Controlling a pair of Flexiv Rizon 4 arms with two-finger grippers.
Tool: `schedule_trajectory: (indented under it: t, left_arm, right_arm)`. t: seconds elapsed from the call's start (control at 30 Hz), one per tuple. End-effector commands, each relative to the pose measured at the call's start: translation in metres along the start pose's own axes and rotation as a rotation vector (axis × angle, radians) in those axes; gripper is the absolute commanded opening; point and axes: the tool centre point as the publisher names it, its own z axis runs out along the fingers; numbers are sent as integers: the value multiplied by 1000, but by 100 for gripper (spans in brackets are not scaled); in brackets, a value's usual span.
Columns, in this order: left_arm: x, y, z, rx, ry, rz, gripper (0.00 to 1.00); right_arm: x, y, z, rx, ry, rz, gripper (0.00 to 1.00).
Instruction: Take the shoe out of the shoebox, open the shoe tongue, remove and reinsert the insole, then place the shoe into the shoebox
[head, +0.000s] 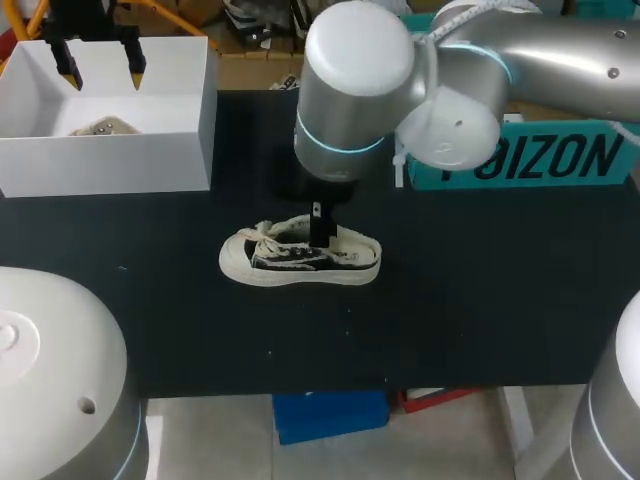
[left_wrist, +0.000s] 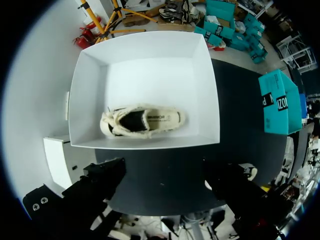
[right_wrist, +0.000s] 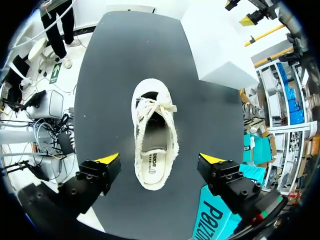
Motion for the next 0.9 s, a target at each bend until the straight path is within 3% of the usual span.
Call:
schedule_trajectory:
  t: [0.03, 0.37, 0.9]
  left_arm:
    - [0, 0, -1, -2, -2, -1, 100]
    - [0, 0, -1, -2, -2, -1, 100]
    - [0, 0, -1, -2, -2, -1, 100]
  right_arm:
    - [-1, -18, -7, -154, 12, -3, 100]
    - [-6, -33, -11, -394, -49, -72, 100]
    - [-7, -34, -11, -402, -46, -87, 100]
